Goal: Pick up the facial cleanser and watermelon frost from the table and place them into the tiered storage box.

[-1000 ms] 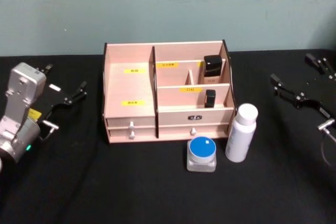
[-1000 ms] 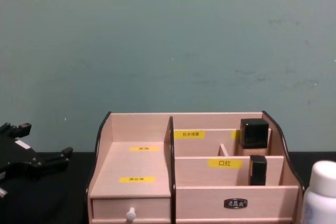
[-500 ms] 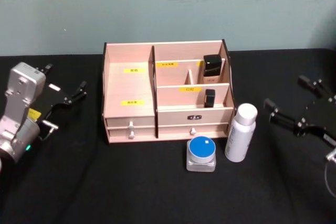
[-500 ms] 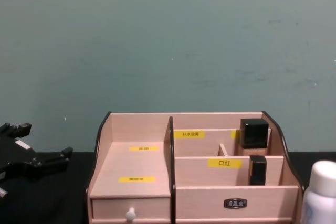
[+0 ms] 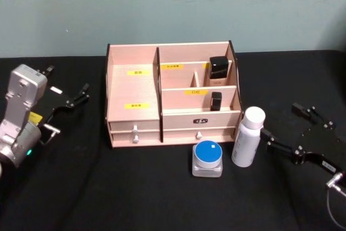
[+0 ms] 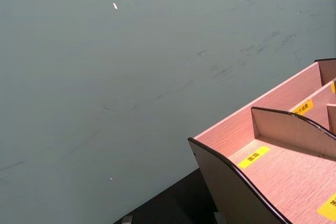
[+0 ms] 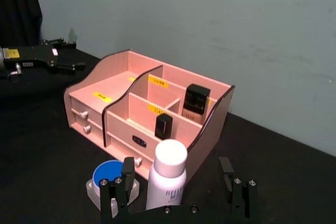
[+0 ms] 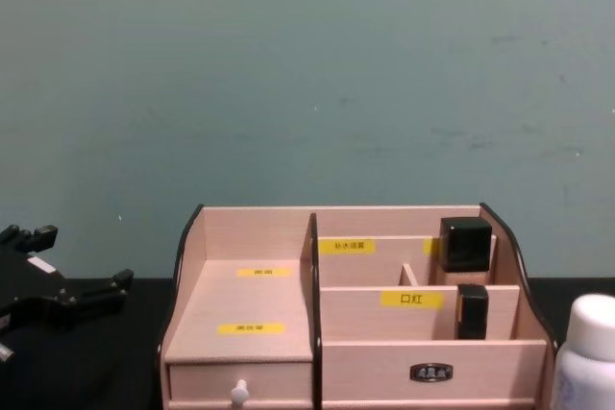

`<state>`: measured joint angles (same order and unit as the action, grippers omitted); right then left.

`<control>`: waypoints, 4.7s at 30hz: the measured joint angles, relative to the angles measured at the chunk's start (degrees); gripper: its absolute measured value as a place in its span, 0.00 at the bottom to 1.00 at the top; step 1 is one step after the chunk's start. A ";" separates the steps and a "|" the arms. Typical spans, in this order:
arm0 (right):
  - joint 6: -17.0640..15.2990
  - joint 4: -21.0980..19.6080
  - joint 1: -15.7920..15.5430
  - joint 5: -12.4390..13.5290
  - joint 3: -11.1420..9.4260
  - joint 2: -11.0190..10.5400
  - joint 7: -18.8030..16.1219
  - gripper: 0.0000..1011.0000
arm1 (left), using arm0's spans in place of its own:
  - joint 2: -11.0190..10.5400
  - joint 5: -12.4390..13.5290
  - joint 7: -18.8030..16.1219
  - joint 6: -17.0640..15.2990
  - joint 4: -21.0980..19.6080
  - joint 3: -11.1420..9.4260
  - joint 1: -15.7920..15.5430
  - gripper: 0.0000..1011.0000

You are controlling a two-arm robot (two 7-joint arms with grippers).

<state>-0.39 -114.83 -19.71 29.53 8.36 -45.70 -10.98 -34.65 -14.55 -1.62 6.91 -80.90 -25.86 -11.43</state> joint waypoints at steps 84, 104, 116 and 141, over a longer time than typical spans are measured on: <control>-4.19 18.22 14.01 -8.47 5.69 16.13 -10.08 0.99 | 0.00 0.00 0.00 0.00 0.01 0.00 0.00 0.99; -4.14 18.20 14.00 -8.31 5.61 16.05 -10.03 0.80 | 0.00 0.00 0.00 0.00 0.00 0.00 0.00 0.99; -4.08 18.17 14.00 -8.25 5.58 16.03 -10.04 0.59 | 0.00 0.00 0.00 0.00 0.00 0.00 0.00 0.99; -3.08 16.15 14.03 -7.38 4.66 15.36 -11.31 0.59 | 0.00 0.00 0.00 0.00 0.00 0.00 0.00 0.99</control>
<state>-3.46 -98.69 -5.68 22.15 13.02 -30.34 -22.29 -34.65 -14.55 -1.62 6.91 -80.90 -25.86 -11.43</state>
